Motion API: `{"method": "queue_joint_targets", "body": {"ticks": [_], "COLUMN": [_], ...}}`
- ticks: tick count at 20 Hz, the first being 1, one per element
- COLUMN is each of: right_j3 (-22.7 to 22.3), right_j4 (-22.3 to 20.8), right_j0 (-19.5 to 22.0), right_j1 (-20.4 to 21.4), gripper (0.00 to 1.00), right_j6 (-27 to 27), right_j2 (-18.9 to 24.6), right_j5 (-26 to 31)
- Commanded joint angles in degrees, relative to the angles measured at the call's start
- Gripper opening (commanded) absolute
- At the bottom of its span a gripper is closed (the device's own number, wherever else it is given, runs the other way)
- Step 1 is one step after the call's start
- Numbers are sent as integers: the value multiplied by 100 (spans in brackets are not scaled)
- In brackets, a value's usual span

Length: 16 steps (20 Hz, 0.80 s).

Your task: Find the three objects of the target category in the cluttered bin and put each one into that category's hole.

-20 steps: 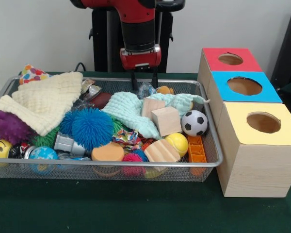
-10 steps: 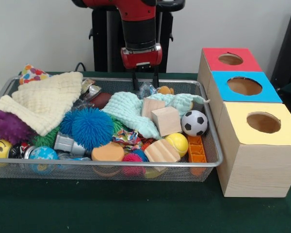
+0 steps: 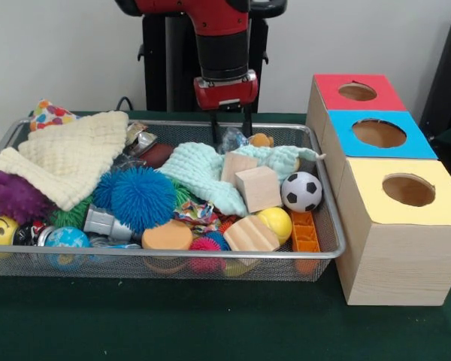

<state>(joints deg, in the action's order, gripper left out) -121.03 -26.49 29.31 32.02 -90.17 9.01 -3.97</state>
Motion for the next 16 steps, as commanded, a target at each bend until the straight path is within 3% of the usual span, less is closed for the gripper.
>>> {"method": "queue_joint_targets", "body": {"ticks": [1, 7, 16], "right_j3": [1092, 1358, 1642], "right_j4": [-427, -623, -776], "right_j0": [-248, -268, -279], "right_j1": [-239, -281, -442], "gripper": [100, 100, 100], "right_j6": [-264, -83, -165], "right_j2": [198, 408, 453], "right_j5": [-198, 234, 192]}}
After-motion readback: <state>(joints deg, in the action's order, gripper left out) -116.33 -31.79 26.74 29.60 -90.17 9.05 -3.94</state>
